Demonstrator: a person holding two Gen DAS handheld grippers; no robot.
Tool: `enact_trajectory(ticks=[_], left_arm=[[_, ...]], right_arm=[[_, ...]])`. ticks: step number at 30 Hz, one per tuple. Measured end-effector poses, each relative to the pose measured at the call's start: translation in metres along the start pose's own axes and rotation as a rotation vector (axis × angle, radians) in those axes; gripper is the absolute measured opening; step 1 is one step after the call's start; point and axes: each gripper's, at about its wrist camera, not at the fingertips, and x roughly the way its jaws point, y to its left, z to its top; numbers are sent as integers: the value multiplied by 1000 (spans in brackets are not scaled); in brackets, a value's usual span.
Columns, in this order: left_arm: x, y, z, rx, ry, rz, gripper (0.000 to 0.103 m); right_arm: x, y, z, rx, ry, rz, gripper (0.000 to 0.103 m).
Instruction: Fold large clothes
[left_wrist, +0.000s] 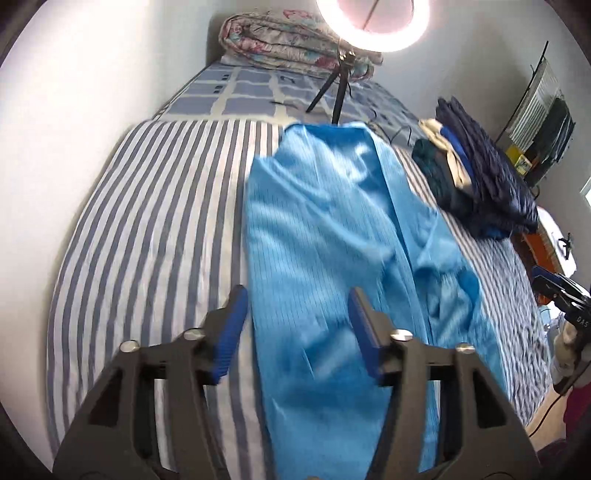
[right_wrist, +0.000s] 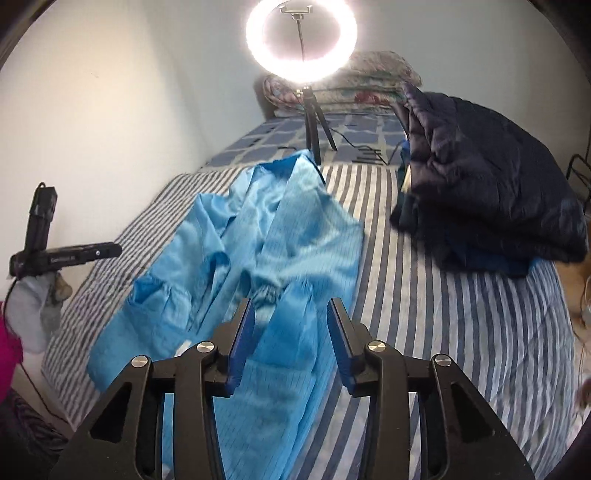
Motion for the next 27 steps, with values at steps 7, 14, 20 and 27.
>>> enact_trajectory(ticks=[7,14,20,27], left_arm=[[75,64,61,-141,55,-118,58],[141,91,77,-170,125,-187,58],[167,105,83,-240,120,-276,58],[180,97,95,-204,130,-306,7]], right_arm=[[74,-54,46,32,76,-5,39],[165,-75,96,19,124,33,51],[231,-80,107,-33,203,-36,52],[252,-82,105,-3,241,73,2]])
